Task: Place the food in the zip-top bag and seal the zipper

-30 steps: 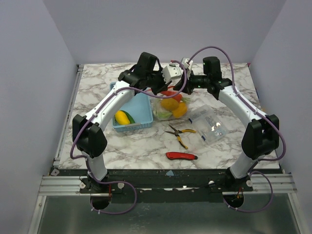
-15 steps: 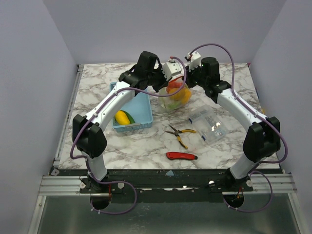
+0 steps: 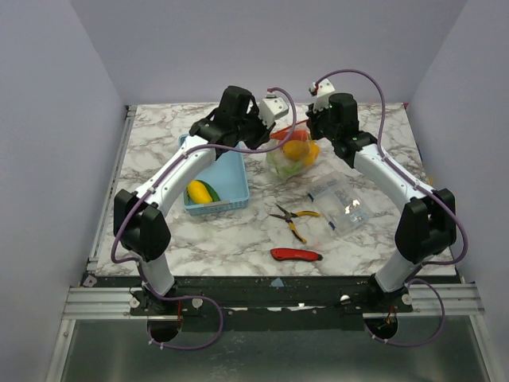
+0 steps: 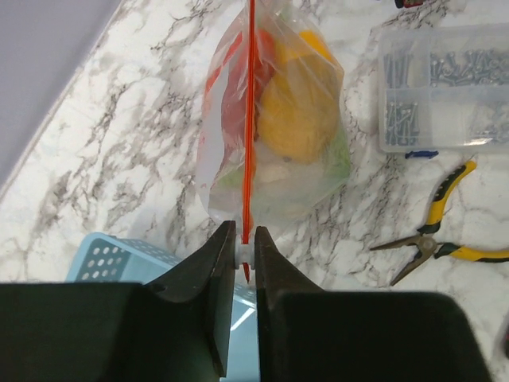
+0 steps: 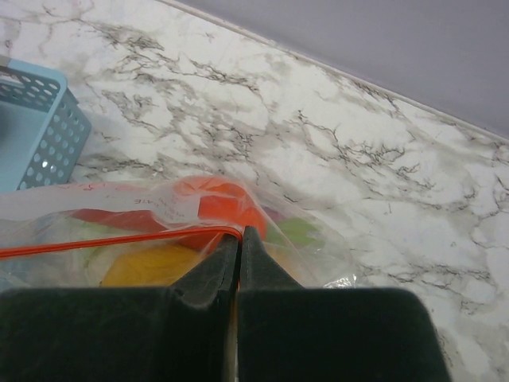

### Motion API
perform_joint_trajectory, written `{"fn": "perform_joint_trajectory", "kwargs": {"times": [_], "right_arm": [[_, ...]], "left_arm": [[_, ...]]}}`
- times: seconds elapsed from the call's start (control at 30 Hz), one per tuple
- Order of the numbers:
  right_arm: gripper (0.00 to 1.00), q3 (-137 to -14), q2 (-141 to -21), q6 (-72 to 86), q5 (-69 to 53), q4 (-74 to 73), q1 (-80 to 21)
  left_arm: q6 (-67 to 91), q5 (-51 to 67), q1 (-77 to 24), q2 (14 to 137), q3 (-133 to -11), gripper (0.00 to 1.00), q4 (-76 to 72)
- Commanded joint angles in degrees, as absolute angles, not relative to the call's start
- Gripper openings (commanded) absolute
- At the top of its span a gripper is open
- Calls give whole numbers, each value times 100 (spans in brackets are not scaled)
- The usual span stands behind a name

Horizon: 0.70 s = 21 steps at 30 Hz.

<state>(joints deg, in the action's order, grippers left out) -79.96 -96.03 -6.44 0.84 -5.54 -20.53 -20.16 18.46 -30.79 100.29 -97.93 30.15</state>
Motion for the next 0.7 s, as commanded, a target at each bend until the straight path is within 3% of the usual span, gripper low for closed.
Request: {"fn": "perform_joint_trajectory", "kwargs": {"times": [0.0, 0.13, 0.47, 0.67], "right_arm": [[0, -8069, -9655, -825, 415, -284, -1687], [0, -8244, -9738, -650, 550, -258, -1687], [0, -10099, -10815, -95, 2024, -1137, -1246], [0, -10723, -11404, -796, 2696, -1143, -1124]], "left_arm": [[-983, 1513, -2874, 9733, -9818, 22, 3582], [-430, 1227, -2874, 9436, -9727, 42, 3373], [-263, 1526, -2874, 8335, -9238, 54, 3295], [-457, 1630, -2874, 7790, -8678, 54, 3191]]}}
